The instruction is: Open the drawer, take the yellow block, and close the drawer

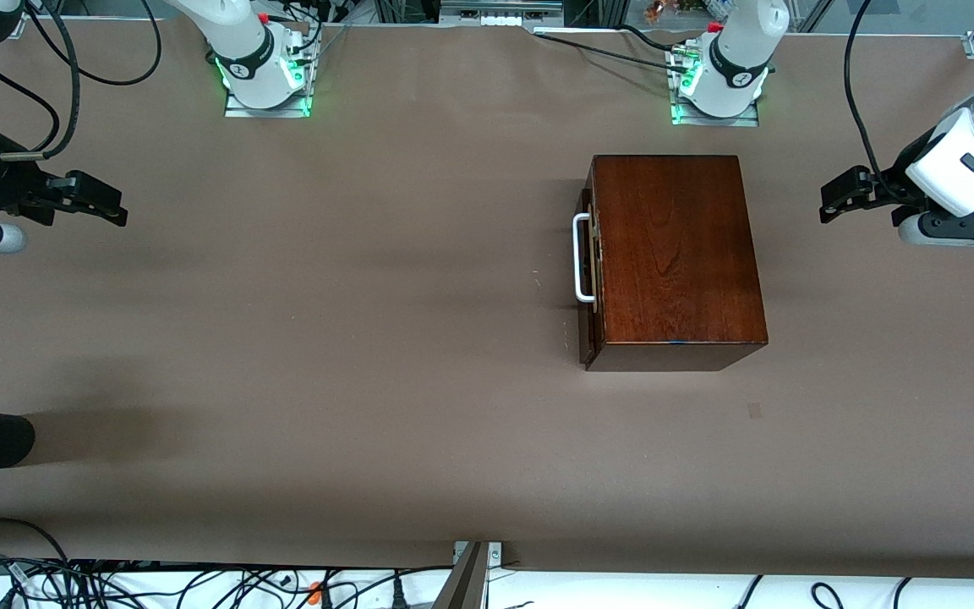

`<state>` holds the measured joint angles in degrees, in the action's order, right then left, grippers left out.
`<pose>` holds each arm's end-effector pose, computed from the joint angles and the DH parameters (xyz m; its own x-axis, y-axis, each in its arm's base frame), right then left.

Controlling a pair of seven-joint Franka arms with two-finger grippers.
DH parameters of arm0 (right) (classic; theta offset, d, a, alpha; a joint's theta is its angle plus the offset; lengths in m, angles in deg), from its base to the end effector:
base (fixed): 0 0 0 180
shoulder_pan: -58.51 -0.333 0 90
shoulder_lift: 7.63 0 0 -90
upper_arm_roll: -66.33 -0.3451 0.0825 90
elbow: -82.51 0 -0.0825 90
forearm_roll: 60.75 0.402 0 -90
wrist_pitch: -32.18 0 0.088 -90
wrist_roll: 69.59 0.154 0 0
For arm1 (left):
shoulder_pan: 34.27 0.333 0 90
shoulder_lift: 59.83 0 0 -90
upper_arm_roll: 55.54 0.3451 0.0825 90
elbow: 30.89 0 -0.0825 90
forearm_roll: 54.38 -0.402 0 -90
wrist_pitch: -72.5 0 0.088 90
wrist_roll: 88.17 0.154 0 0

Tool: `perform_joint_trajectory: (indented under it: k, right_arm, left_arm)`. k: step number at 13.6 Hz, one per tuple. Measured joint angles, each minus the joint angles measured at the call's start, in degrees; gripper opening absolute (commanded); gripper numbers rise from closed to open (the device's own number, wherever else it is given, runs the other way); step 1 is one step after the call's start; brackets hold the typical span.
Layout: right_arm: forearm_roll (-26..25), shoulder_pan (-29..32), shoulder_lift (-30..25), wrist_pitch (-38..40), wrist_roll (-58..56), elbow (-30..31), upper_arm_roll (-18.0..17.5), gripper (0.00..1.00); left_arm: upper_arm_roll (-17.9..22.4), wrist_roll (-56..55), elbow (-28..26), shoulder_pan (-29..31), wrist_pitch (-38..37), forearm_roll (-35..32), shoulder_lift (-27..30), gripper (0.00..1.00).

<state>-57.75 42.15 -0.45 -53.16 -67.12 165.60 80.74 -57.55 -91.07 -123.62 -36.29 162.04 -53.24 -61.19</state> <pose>0.5998 0.0379 0.5869 0.9965 -0.0056 -0.0829 -0.0071 -0.9998 -0.0177 0.5714 -0.0431 0.5692 0.9966 -0.0197 -0.0803 -0.0184 -0.9997 0.0166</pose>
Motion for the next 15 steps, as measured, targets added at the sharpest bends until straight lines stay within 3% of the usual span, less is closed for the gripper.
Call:
perform_joint_trajectory:
  k: [15]
  right_arm:
    - [0.00, 0.00, 0.00, 0.00, 0.00, 0.00, 0.00, 1.00]
  left_arm:
    - [0.00, 0.00, 0.00, -0.03, -0.65, 0.00, 0.00, 1.00]
